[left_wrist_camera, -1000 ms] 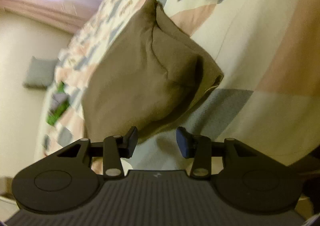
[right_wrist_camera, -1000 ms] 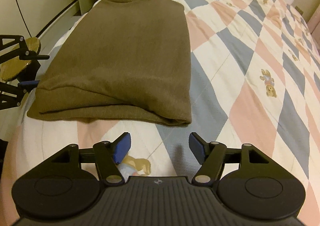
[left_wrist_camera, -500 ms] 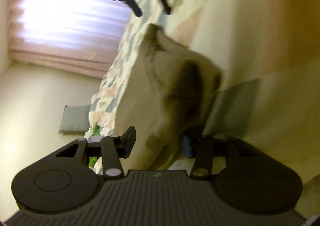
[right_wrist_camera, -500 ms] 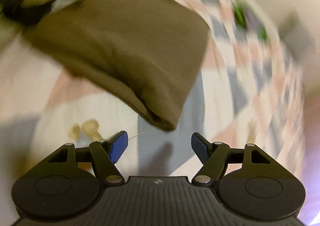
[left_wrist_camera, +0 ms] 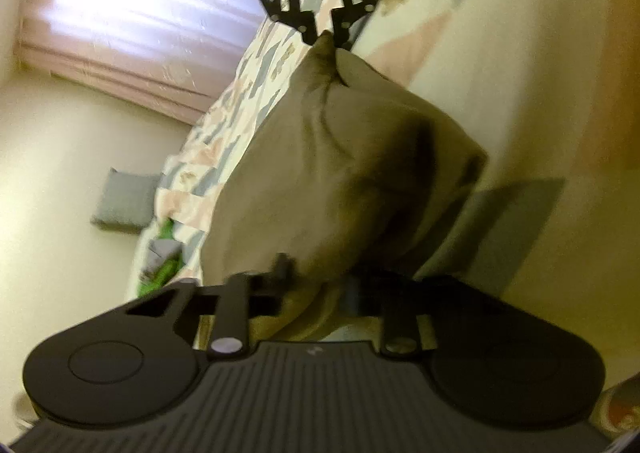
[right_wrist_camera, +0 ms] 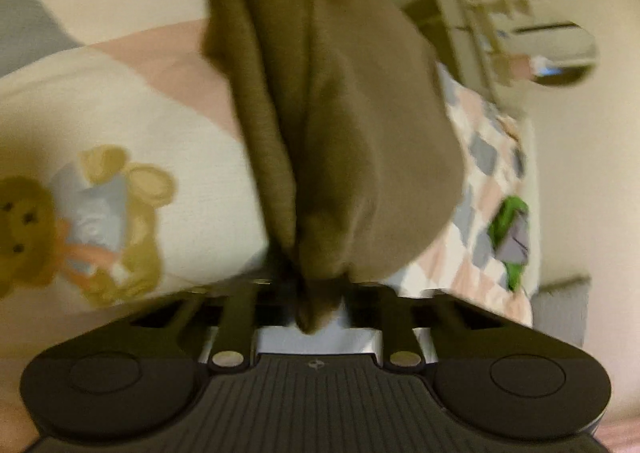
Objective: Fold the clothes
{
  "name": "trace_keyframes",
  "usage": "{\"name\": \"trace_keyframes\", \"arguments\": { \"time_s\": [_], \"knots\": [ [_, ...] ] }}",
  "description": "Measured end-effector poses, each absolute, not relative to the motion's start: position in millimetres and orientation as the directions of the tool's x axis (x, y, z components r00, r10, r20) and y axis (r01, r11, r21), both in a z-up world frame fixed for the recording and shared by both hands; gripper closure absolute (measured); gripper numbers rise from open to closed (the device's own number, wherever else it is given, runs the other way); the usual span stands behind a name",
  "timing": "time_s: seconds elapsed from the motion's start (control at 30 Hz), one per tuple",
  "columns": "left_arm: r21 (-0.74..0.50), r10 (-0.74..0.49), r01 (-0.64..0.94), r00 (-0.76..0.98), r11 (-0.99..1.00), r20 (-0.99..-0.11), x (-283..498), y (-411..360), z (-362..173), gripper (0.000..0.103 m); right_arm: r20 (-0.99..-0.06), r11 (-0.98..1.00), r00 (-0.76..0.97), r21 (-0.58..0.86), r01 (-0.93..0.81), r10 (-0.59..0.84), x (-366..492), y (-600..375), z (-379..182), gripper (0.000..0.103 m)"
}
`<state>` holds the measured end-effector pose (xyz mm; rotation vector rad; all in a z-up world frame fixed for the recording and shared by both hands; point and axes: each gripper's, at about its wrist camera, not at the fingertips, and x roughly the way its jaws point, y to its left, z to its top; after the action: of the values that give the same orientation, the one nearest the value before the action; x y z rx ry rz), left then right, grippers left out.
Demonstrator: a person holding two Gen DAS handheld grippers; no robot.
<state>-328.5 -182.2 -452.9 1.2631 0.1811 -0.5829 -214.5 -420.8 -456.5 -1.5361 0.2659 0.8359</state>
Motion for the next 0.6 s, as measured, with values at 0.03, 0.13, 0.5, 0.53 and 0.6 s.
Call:
{"name": "trace_keyframes", "arguments": {
  "time_s": [0.03, 0.13, 0.5, 0.53, 0.6],
  "knots": [
    [0.822, -0.322, 0.531, 0.83, 0.206, -0.455, -325.2, -179.2, -442.8, 0.089, -0.663, -0.16, 0.683, -0.744, -0.649, 0.306, -210.2, -419.9, -447.1, 0.091],
    [0.72, -0.341, 0.616, 0.784, 0.319, -0.519, -311.1, -166.7, -406.7, 0.092, -0.752, -0.122, 0.589, -0.642, -0.757, 0.296, -193.0, -415.3, -413.9, 0.093],
    [-0.221, -0.402, 0.382, 0.5, 0.897, -0.767, -126.8, -43.1, -327.2, 0.094, -0.847, 0.408, 0.333, -0.154, -0.9, 0.415, 31.9, -341.7, -279.1, 0.088],
    [-0.251, -0.381, 0.31, 0.496, 0.917, -0.78, -111.1, -32.9, -334.4, 0.098, -0.847, 0.482, 0.32, -0.088, -0.872, 0.424, 54.0, -335.4, -285.9, 0.078],
    [-0.334, -0.4, 0.223, 0.454, 0.916, -0.796, -85.3, -17.8, -349.1, 0.098, -0.867, 0.625, 0.261, 0.072, -0.777, 0.424, 98.1, -324.3, -311.4, 0.064]
  ]
}}
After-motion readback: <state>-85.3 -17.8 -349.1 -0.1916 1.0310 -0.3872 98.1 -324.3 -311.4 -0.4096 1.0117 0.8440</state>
